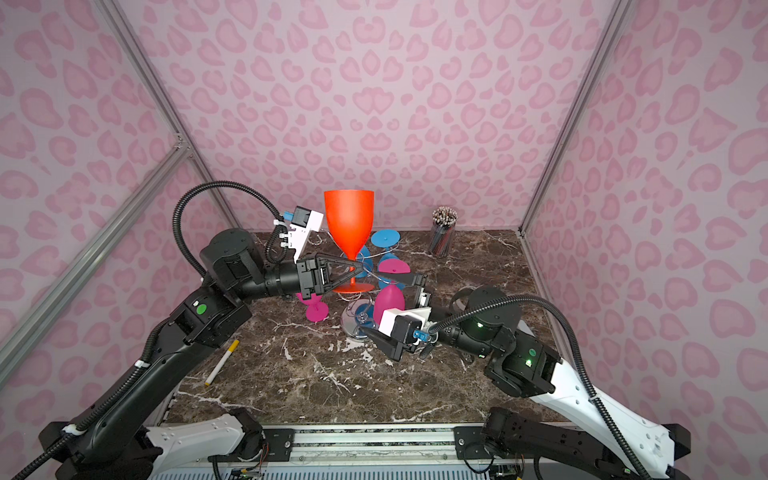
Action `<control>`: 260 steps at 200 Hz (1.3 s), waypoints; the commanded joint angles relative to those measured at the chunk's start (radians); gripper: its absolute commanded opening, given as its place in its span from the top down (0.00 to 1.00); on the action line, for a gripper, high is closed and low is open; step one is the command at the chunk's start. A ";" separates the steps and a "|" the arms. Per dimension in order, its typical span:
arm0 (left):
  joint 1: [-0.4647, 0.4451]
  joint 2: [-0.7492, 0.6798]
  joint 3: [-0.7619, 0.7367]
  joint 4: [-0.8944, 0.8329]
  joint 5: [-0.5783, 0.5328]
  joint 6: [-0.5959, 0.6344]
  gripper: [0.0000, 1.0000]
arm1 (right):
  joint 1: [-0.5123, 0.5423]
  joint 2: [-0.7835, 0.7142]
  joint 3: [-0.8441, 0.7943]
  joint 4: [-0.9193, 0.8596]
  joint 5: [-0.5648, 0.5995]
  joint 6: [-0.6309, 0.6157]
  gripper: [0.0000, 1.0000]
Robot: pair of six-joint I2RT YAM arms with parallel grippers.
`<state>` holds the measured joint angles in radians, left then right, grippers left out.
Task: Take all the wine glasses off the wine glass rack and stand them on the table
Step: 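Grasp the orange glass stem with the left gripper while the right releases, then grasp the orange glass cup rim with the right gripper while the left releases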
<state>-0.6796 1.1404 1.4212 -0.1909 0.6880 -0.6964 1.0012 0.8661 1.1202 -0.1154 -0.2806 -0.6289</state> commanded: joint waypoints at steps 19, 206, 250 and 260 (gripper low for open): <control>0.003 -0.063 0.010 -0.112 -0.229 0.209 0.96 | 0.000 -0.032 -0.039 0.193 0.180 0.200 0.01; -0.166 -0.199 -0.019 -0.395 -0.994 1.356 0.97 | -0.247 0.263 0.474 -0.247 -0.077 1.015 0.17; -0.274 -0.172 -0.052 -0.334 -1.150 1.515 0.97 | -0.271 0.304 0.479 -0.280 -0.173 1.095 0.36; -0.281 -0.169 -0.057 -0.320 -1.163 1.540 0.97 | -0.271 0.304 0.470 -0.278 -0.188 1.104 0.39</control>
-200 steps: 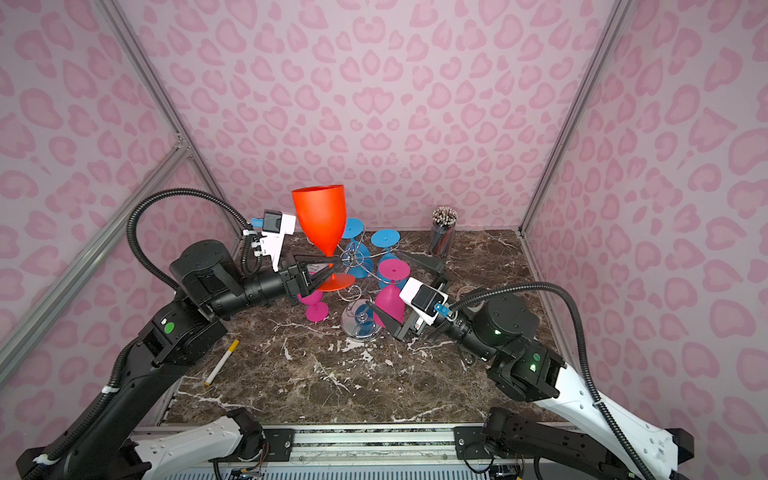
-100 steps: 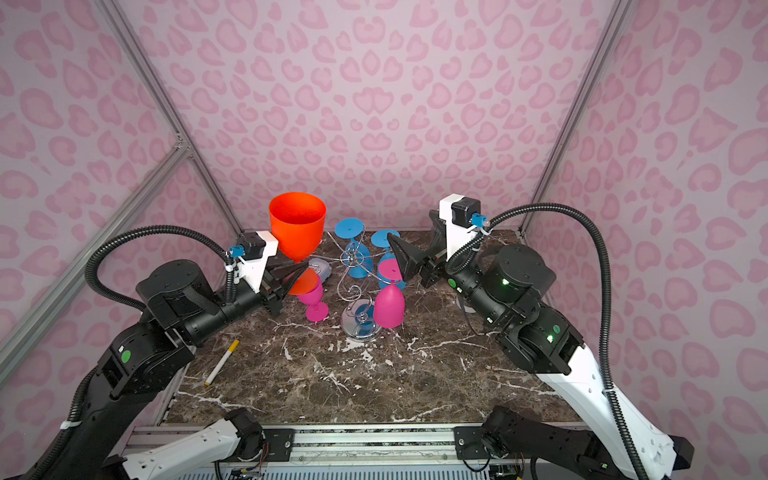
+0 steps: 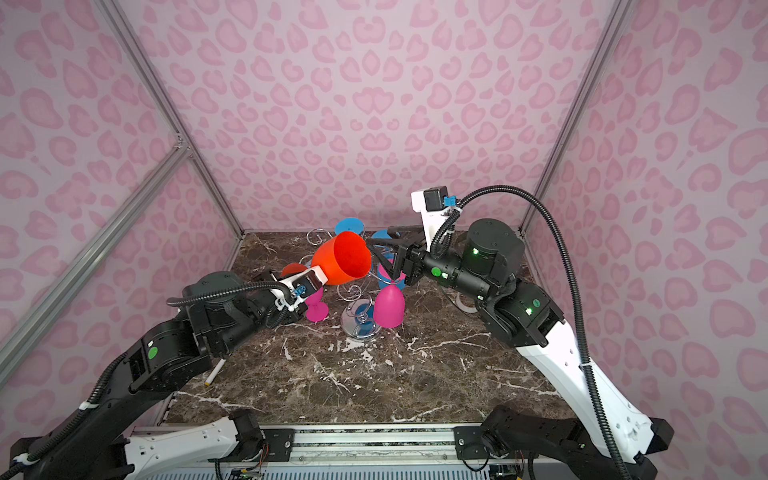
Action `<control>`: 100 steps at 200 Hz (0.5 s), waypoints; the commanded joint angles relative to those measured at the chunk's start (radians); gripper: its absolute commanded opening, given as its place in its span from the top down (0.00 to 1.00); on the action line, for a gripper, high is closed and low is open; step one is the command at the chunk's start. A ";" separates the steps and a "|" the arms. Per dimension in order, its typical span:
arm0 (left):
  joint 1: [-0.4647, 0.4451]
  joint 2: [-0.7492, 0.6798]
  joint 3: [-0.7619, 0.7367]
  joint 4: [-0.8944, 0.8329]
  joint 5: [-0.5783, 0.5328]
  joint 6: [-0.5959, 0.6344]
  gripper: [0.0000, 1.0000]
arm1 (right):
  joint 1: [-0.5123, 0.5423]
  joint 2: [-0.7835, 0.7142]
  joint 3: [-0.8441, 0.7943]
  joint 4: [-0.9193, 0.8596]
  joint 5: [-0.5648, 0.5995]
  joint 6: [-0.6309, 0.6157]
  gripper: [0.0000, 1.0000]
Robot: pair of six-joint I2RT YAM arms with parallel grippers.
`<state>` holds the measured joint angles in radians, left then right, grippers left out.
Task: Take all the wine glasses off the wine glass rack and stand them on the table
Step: 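Grasp the orange glass cup rim with the right gripper while the left releases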
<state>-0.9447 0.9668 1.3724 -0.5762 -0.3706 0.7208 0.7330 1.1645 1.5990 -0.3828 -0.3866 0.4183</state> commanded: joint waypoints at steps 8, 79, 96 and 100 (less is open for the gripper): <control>-0.023 0.006 -0.012 0.077 -0.124 0.137 0.97 | -0.003 0.006 -0.014 -0.011 -0.091 0.062 0.42; -0.042 -0.005 -0.021 0.085 -0.155 0.157 0.97 | -0.003 0.016 -0.048 -0.055 -0.101 0.097 0.60; -0.048 -0.004 -0.021 0.084 -0.164 0.166 0.97 | -0.003 0.023 -0.058 -0.034 -0.124 0.111 0.62; -0.049 -0.002 -0.021 0.084 -0.168 0.168 0.97 | -0.003 0.026 -0.060 -0.031 -0.129 0.114 0.63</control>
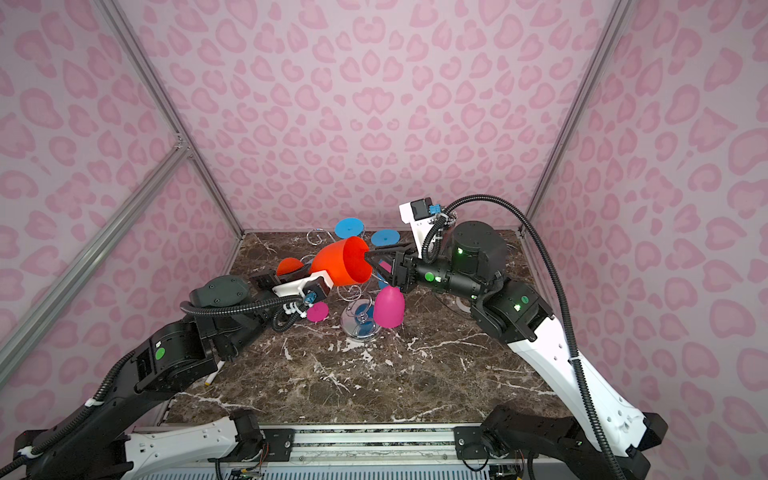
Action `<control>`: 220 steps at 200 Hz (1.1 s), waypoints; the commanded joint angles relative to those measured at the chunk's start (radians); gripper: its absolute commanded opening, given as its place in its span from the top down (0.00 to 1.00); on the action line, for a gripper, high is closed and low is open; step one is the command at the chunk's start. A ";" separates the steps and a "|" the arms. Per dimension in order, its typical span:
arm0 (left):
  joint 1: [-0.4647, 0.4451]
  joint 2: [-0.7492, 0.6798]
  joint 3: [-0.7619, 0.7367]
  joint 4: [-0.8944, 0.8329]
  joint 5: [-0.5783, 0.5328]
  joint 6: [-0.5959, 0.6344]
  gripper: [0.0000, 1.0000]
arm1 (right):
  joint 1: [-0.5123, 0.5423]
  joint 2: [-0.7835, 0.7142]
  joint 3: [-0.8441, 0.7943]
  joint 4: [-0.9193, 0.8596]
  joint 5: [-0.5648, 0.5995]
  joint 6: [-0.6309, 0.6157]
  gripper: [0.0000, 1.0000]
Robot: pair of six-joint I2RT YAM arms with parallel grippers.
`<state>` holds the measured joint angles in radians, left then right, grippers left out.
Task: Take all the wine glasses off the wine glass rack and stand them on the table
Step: 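Grasp the orange glass cup rim with the right gripper while the left releases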
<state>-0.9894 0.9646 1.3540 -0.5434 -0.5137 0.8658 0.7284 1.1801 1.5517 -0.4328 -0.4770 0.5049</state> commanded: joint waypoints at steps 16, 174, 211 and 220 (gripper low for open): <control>-0.009 0.003 -0.003 0.052 -0.030 0.030 0.97 | 0.009 0.022 -0.013 0.015 -0.029 0.028 0.67; -0.011 -0.005 -0.041 0.079 -0.029 0.036 0.02 | 0.025 0.040 -0.022 0.051 0.015 0.047 1.00; -0.011 -0.049 -0.058 0.080 -0.031 -0.017 0.03 | 0.020 0.025 -0.025 0.064 0.038 0.038 1.00; -0.011 -0.065 -0.066 0.082 -0.033 -0.033 0.03 | 0.018 0.021 -0.025 0.066 0.046 0.034 1.00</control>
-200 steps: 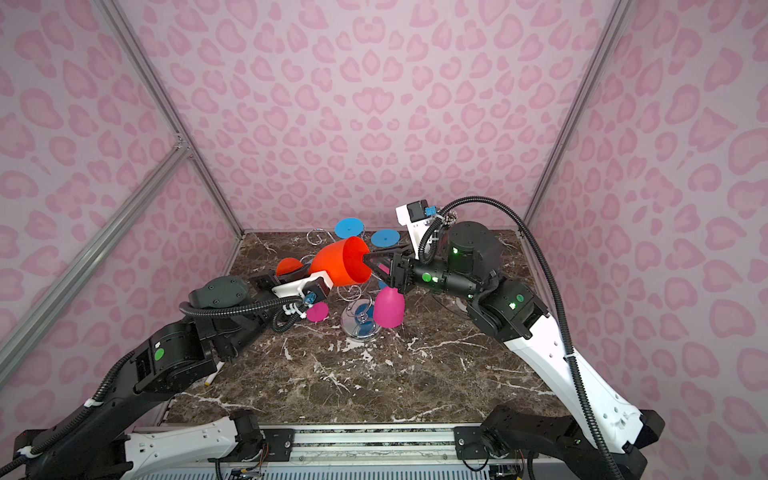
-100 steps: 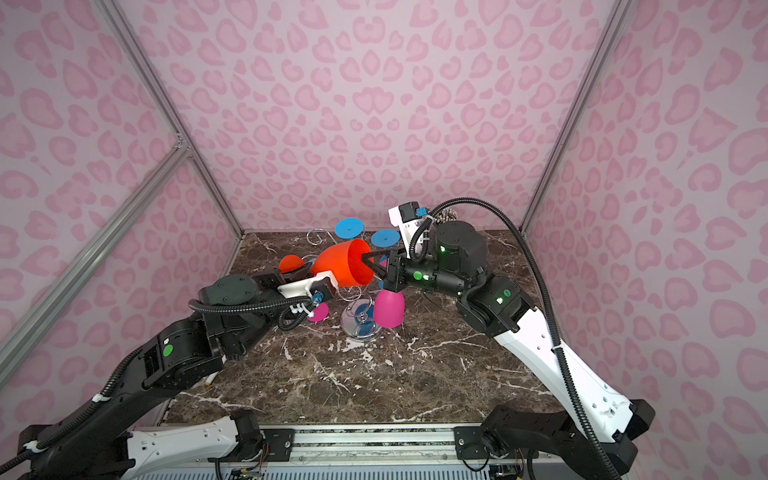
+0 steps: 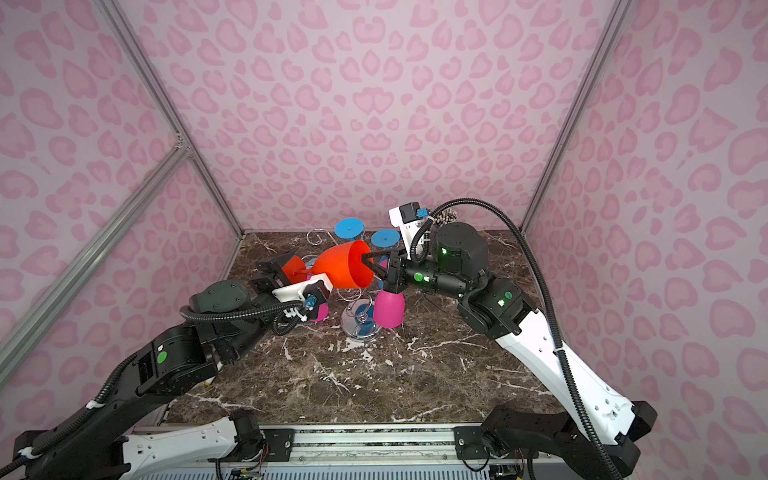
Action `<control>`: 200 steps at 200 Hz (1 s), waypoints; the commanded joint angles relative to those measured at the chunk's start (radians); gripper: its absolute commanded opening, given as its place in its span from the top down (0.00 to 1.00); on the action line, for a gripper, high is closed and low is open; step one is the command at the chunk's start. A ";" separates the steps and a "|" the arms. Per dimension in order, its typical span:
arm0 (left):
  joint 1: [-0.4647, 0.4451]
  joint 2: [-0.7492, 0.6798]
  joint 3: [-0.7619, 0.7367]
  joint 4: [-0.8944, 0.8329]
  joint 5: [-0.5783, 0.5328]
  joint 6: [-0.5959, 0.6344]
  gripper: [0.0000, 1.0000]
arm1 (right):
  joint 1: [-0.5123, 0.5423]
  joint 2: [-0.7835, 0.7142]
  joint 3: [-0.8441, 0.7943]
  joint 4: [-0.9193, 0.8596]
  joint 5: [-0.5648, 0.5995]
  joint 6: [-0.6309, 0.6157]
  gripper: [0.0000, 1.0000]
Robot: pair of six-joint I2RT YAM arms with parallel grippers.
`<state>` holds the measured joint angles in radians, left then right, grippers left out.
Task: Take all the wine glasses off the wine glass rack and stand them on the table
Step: 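Grasp the orange glass cup rim with the right gripper while the left releases, then carry the orange glass with the right gripper toward the tape roll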
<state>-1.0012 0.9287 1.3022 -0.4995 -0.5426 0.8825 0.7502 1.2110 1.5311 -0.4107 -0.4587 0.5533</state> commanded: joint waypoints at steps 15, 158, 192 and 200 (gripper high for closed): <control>0.001 -0.058 -0.027 0.042 -0.006 -0.077 0.03 | -0.009 -0.020 -0.006 0.049 0.039 -0.025 1.00; 0.001 -0.259 -0.105 0.068 0.003 -0.291 0.03 | -0.114 -0.299 -0.093 0.042 1.137 -0.688 1.00; 0.001 -0.275 -0.124 0.070 0.012 -0.316 0.03 | -0.194 -0.295 -0.141 -0.118 1.159 -0.625 1.00; 0.001 -0.278 -0.127 0.069 0.013 -0.318 0.03 | -0.226 -0.288 -0.155 -0.160 1.117 -0.594 1.00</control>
<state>-1.0012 0.6598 1.1854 -0.4702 -0.5369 0.5922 0.5793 0.9161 1.4063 -0.4465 0.6289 -0.0746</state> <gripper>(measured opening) 0.972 0.050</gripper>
